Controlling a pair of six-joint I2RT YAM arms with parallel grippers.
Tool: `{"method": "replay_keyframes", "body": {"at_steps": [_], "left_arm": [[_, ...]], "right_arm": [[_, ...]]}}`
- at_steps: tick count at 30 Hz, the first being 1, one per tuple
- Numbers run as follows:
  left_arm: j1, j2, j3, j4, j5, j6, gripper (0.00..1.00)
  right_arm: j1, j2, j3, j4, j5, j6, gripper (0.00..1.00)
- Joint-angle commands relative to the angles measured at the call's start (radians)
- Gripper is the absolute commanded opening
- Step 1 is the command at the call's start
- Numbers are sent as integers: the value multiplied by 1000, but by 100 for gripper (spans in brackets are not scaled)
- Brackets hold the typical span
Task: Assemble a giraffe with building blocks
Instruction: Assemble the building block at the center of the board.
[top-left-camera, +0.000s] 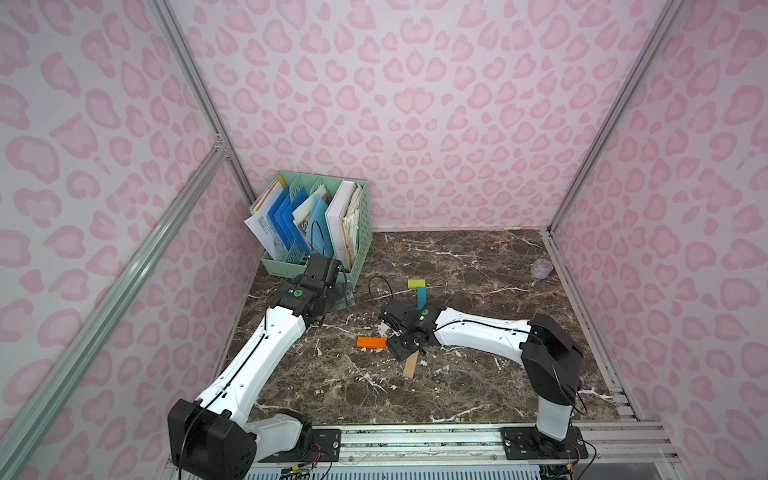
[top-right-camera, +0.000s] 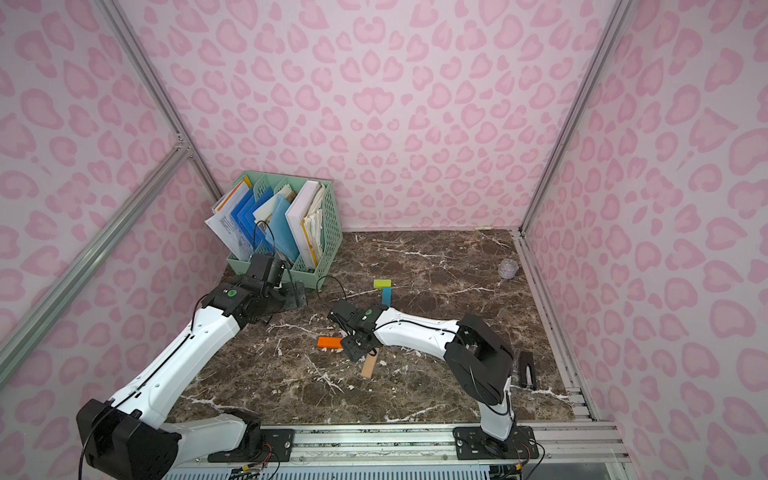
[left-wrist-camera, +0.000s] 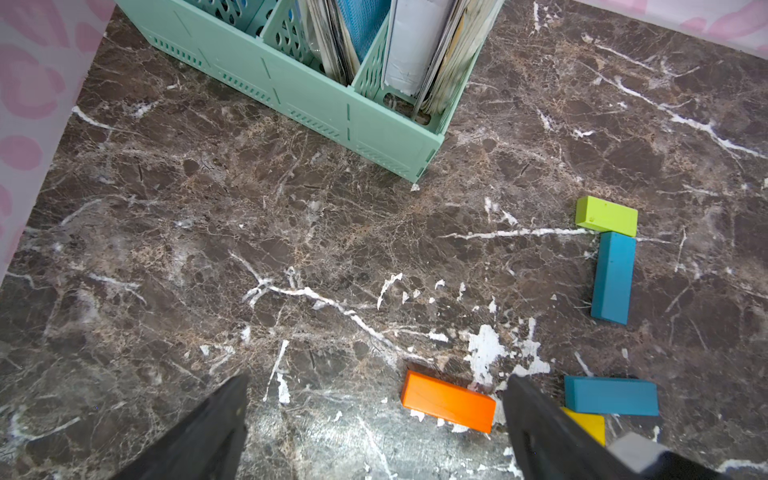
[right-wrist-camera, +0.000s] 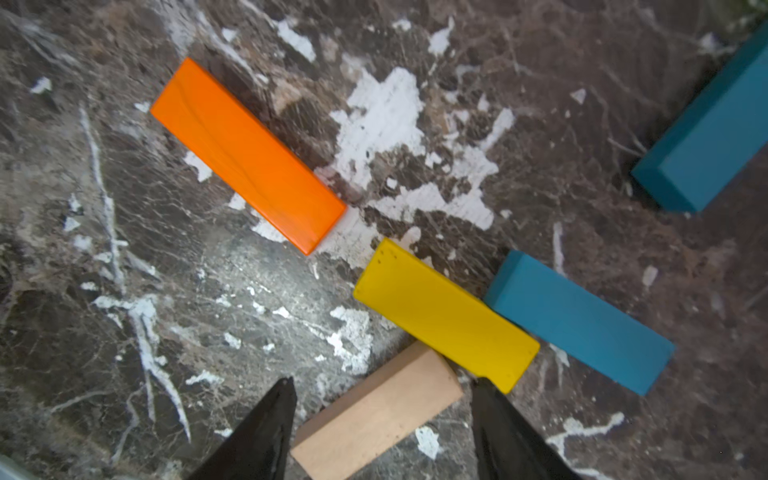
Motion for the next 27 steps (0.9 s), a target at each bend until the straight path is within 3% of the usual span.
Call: {"method": "replay_keyframes", "body": {"at_steps": [1,6,20,23,27], "left_arm": [[74,-20,-22,-40,40,-37,99],[189,-95,-80,-25,86,-56,99],[194,-102,-86,-20,86,-36,99],[193,-103,-86,-19,87,-36,99],[194,-109,-83,-22,85,-32,99]], "right_arm": [[12,51,52,10,3,-102,69],[11,162,158,-14,-14,-167,71],[-22,357,382,-63,-144,-181,69],[-24,378,415,-87,-143,-183,62],[-27,377,413,-118,-138,-184,40]]}}
